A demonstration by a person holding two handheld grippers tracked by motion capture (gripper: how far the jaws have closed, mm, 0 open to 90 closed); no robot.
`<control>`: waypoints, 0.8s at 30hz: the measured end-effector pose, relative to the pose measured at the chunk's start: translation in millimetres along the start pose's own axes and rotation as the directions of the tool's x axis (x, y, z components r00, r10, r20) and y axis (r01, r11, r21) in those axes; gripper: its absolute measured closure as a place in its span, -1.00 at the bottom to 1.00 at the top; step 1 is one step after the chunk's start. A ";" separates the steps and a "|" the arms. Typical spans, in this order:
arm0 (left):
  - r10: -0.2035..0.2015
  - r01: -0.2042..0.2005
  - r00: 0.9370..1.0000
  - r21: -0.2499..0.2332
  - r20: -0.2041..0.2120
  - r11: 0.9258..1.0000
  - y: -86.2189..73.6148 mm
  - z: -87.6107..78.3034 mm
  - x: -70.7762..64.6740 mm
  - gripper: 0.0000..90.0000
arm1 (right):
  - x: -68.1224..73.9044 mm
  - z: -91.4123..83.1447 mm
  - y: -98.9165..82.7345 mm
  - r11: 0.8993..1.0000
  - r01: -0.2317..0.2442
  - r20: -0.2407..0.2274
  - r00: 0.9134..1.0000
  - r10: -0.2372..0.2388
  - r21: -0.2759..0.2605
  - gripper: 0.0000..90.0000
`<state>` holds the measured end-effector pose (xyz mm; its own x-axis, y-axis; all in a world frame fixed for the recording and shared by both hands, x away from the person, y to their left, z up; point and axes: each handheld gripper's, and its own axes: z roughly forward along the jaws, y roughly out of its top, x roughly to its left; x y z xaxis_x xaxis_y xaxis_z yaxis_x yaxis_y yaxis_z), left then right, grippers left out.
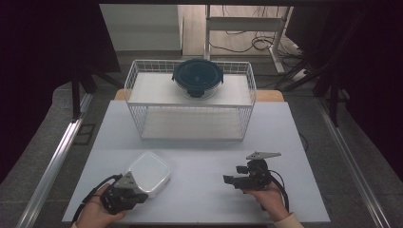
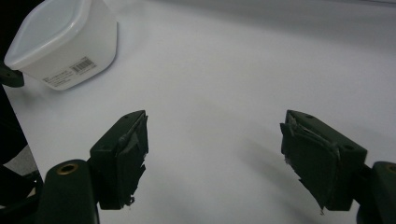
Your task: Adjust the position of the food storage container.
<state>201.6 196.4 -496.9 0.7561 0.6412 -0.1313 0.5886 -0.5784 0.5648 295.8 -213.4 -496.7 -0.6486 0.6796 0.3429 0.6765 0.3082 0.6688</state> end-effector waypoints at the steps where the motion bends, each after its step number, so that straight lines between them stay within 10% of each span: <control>1: 0.006 -0.006 1.000 -0.002 -0.004 1.000 3.1 3.2 -2.6 1.00 | 0.1 0.1 -0.1 1.000 0.001 0.000 1.000 -0.001 0.000 -0.50; 24: -0.022 0.021 0.998 -0.019 -0.052 1.000 48.8 36.3 -11.7 1.00 | -0.1 -0.9 -0.3 1.000 0.014 0.000 1.000 -0.014 -0.001 -0.50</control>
<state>231.9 142.4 -497.4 0.7271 0.6791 -0.1006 0.5984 -0.5551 0.5777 295.4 -214.2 -496.3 -0.6582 0.6750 0.3335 0.6669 0.3171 0.6743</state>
